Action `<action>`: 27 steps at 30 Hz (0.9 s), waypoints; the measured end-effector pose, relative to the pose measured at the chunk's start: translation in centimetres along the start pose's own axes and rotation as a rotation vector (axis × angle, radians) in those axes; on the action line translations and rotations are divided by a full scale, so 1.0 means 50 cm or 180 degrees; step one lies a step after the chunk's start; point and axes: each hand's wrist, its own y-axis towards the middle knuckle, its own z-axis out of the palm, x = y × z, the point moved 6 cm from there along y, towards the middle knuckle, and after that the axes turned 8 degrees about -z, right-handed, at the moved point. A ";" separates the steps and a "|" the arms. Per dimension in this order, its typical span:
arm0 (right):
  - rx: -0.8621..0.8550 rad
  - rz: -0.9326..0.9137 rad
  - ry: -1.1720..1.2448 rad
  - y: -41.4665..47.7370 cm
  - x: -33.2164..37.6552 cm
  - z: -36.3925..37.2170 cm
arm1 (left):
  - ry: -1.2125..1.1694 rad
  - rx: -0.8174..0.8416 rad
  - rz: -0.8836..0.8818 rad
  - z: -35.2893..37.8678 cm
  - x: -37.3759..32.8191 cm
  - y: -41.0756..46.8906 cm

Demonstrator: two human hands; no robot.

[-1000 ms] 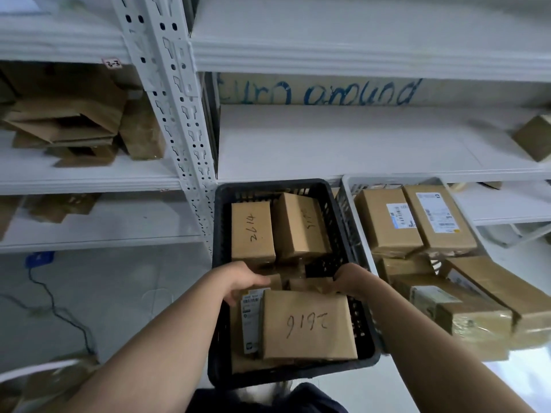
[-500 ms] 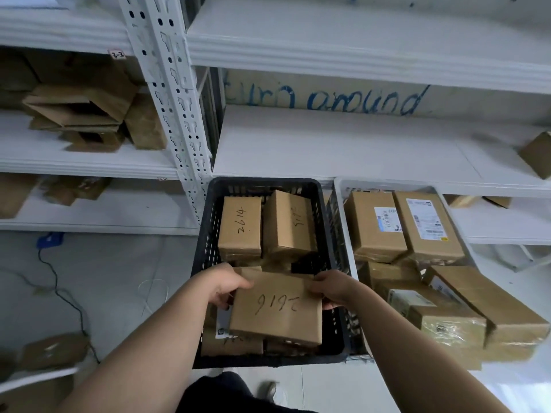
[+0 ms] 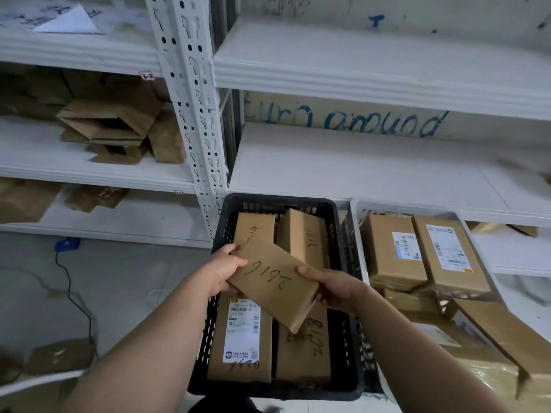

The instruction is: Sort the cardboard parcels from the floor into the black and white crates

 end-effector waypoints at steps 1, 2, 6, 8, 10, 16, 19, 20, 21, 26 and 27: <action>-0.0030 -0.0014 0.0078 0.007 0.003 0.002 | 0.0020 -0.0143 0.0050 -0.006 -0.009 0.008; -0.0071 -0.0033 0.0153 0.015 0.006 0.004 | 0.0049 -0.0278 0.0090 -0.013 -0.016 0.015; -0.0194 0.0006 0.0524 0.042 0.019 0.028 | -0.0013 -0.0423 0.0139 -0.033 -0.029 0.051; -0.0285 0.0052 0.0623 0.051 0.021 0.034 | 0.0120 -0.0449 0.0179 -0.042 -0.033 0.060; -0.0426 0.0051 0.0720 0.060 0.020 0.027 | 0.0151 -0.0386 0.0128 -0.047 -0.032 0.067; -0.0612 0.0086 0.0726 0.052 0.008 -0.021 | 0.0567 -0.0081 -0.0037 -0.019 0.002 0.061; -0.0722 0.0070 0.0774 0.033 -0.004 -0.036 | 0.0602 -0.0010 0.0000 0.002 0.021 0.062; -0.0769 0.0045 0.0823 0.028 -0.008 -0.042 | 0.0605 -0.0012 0.0000 0.008 0.025 0.059; -0.0813 0.0009 0.0884 0.022 -0.010 -0.047 | 0.0651 -0.0047 0.0010 0.011 0.029 0.057; -0.1061 -0.0232 0.1186 -0.006 -0.001 -0.070 | 0.0957 -0.0354 0.0217 0.018 0.039 0.046; -0.1137 -0.0277 0.1255 -0.012 0.002 -0.075 | 0.0952 -0.0384 0.0276 0.023 0.038 0.045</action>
